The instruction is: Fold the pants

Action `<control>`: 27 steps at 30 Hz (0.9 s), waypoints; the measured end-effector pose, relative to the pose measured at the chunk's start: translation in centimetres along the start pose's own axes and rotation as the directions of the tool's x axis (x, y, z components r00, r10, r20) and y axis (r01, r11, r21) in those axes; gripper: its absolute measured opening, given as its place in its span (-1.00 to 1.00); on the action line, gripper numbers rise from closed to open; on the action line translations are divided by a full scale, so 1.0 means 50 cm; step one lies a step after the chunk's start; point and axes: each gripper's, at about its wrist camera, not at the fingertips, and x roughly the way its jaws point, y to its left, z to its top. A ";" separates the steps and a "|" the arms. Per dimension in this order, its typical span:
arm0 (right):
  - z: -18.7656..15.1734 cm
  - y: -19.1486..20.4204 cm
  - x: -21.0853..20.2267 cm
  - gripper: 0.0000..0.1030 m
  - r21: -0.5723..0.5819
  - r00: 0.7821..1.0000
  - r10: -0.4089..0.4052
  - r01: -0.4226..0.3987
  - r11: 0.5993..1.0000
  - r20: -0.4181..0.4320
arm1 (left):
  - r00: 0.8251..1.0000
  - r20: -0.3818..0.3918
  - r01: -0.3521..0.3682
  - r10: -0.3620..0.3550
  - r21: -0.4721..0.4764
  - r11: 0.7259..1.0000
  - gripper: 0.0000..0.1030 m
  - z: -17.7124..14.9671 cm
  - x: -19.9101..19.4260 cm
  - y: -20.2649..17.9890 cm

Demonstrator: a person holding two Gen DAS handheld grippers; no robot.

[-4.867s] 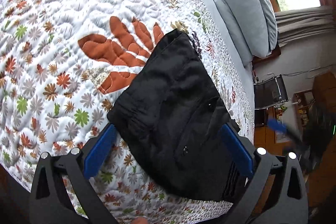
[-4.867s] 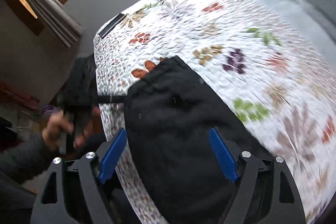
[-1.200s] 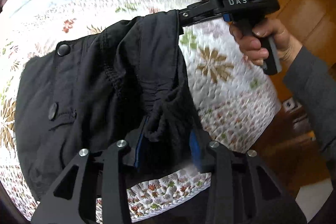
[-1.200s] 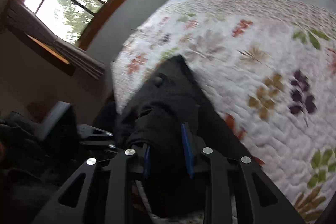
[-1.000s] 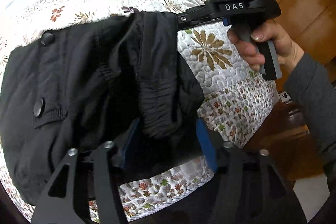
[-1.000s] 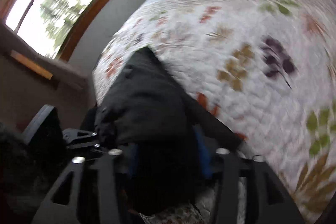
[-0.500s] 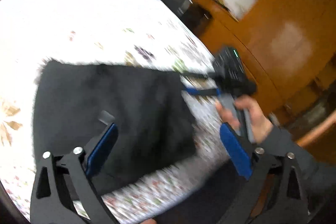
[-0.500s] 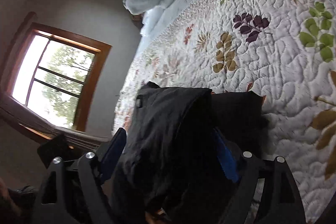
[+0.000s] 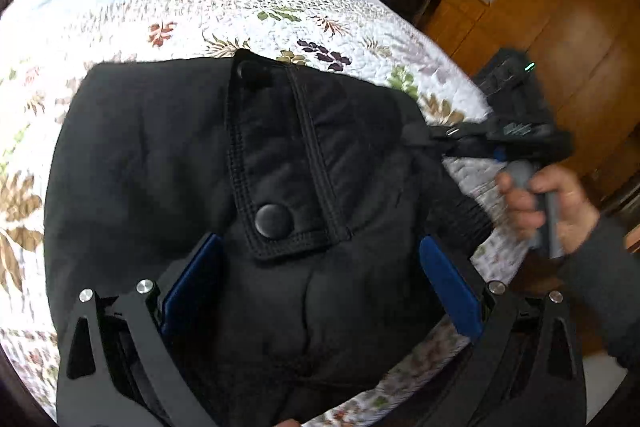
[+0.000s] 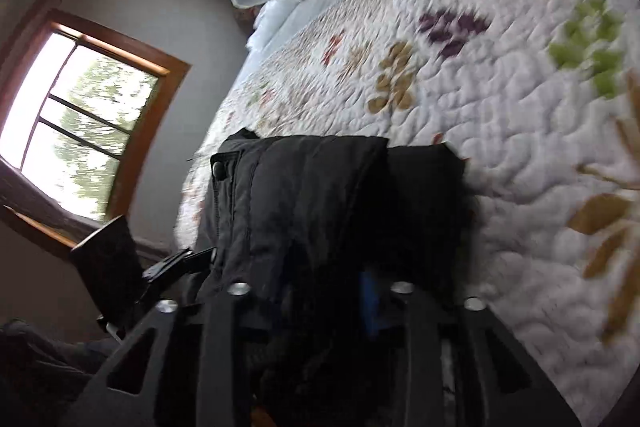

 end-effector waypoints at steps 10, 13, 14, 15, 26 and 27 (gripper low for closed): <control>-0.146 0.264 -0.042 -0.02 -0.339 0.979 -0.181 0.204 0.918 0.099 | 1.000 0.017 0.000 0.001 -0.049 0.999 0.93 0.007 -0.059 0.021; -0.176 0.292 0.006 -0.03 -0.394 0.976 -0.213 0.212 0.894 0.041 | 0.999 0.010 -0.030 0.031 -0.051 0.998 0.94 0.003 -0.065 0.032; -0.188 0.290 0.024 -0.03 -0.399 0.975 -0.223 0.210 0.893 0.013 | 0.999 0.002 -0.038 0.039 -0.054 0.998 0.94 0.001 -0.063 0.038; -0.198 0.282 0.036 -0.03 -0.398 0.970 -0.241 0.218 0.891 -0.008 | 0.999 -0.006 -0.046 0.046 -0.058 0.997 0.94 0.000 -0.061 0.042; -0.231 0.224 0.021 -0.28 -0.332 0.958 -0.284 0.254 0.908 -0.044 | 0.995 -0.014 -0.102 0.102 -0.005 0.995 0.94 -0.015 -0.062 0.033; -0.228 0.229 0.013 -0.20 -0.325 0.960 -0.279 0.254 0.911 -0.035 | 0.992 -0.005 -0.125 0.125 0.011 0.992 0.94 -0.014 -0.071 0.024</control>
